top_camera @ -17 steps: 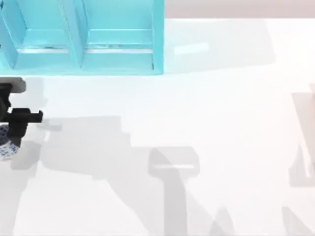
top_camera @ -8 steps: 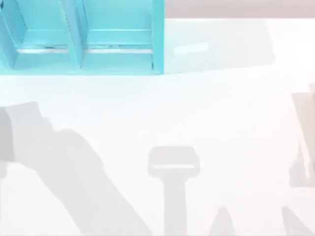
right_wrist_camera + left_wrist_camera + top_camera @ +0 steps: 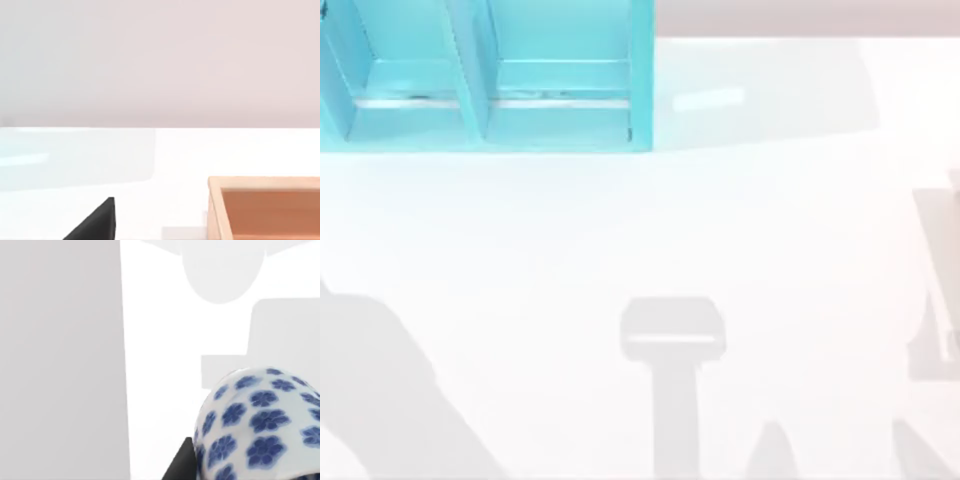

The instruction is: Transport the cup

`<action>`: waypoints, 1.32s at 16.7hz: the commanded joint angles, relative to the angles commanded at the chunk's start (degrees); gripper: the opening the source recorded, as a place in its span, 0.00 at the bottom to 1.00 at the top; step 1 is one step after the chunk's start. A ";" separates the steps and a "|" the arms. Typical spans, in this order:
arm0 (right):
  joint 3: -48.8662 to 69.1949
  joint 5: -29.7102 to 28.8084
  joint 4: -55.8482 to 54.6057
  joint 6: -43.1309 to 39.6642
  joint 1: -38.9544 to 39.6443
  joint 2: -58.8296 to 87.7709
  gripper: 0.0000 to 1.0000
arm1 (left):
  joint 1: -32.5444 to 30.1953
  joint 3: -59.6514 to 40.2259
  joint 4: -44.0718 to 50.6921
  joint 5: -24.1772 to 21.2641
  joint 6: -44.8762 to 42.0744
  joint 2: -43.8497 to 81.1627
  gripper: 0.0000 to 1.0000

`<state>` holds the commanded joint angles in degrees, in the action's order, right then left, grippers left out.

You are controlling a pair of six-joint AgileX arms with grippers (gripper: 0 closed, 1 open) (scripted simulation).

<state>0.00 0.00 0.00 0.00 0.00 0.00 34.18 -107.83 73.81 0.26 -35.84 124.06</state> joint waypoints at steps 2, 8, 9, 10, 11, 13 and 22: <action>0.00 0.00 0.00 0.00 0.00 0.00 1.00 | -0.18 0.11 -0.17 0.13 -0.06 -0.26 0.00; 0.00 0.00 0.00 0.00 0.00 0.00 1.00 | -0.03 6.55 -8.02 0.02 -0.14 1.20 0.00; 0.00 0.00 0.00 0.00 0.00 0.00 1.00 | 0.03 8.04 -10.10 0.01 -0.17 1.62 0.00; 0.00 0.00 0.00 0.00 0.00 0.00 1.00 | 0.09 9.44 -11.77 0.00 -0.20 2.00 0.00; 0.00 0.00 0.00 0.00 0.00 0.00 1.00 | 0.15 10.42 -12.87 -0.02 -0.21 2.30 0.00; 0.00 0.00 0.00 0.00 0.00 0.00 1.00 | 0.20 10.88 -13.40 -0.02 -0.23 2.52 0.00; 0.00 0.00 0.00 0.00 0.00 0.00 1.00 | 0.20 10.88 -13.40 -0.02 -0.23 2.52 0.53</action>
<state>0.00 0.00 0.00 0.00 0.00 0.00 34.38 -96.95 60.42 0.23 -36.07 126.57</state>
